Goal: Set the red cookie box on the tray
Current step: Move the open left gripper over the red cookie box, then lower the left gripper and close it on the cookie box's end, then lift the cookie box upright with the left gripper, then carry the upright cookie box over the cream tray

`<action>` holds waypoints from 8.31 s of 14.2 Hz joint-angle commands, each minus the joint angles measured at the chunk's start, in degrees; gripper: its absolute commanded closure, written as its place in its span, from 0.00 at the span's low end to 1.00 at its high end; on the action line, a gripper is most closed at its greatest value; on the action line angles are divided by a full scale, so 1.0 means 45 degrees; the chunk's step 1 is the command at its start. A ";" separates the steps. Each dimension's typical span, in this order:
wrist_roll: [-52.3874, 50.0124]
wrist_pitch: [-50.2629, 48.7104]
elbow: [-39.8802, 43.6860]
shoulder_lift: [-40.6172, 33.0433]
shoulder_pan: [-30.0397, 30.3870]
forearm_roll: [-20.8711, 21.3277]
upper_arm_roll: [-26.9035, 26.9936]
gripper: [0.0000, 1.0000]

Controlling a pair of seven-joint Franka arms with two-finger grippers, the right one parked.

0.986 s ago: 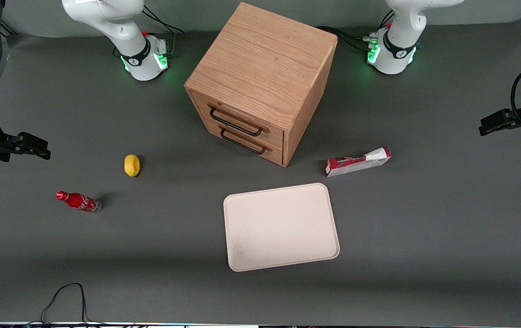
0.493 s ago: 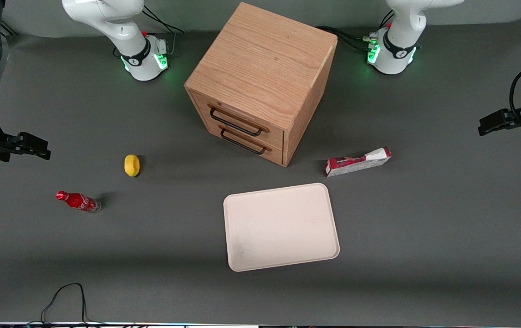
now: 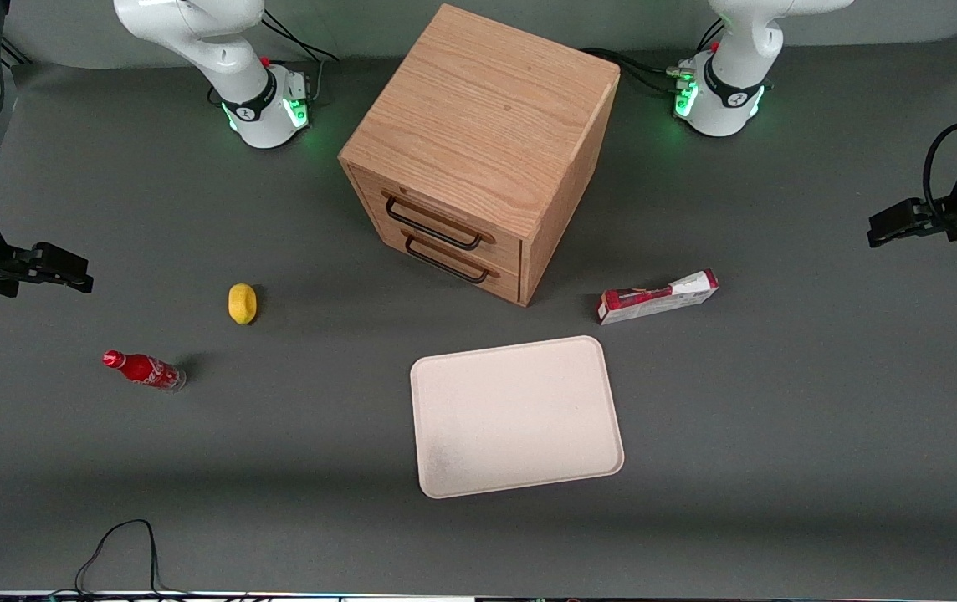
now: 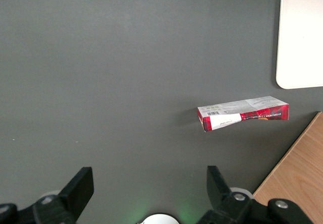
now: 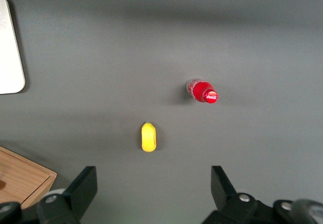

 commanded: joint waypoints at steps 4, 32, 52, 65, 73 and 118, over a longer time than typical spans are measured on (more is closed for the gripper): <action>-0.0168 -0.0604 -0.0096 -0.0175 -0.0400 0.0000 0.0033 0.00; 1.6121 0.2986 -0.4899 -0.3320 -0.0459 -0.1250 -0.3893 0.00; 1.4773 1.1341 -0.9059 0.0818 -0.0674 -0.0293 -0.3932 0.03; 1.1805 1.3863 -0.9997 0.2363 -0.1163 0.1972 -0.3893 0.02; 1.1882 1.4218 -1.0174 0.2539 -0.1045 0.2012 -0.3874 0.40; 0.5470 0.1948 0.6740 0.6951 -0.2428 0.1035 -0.3893 1.00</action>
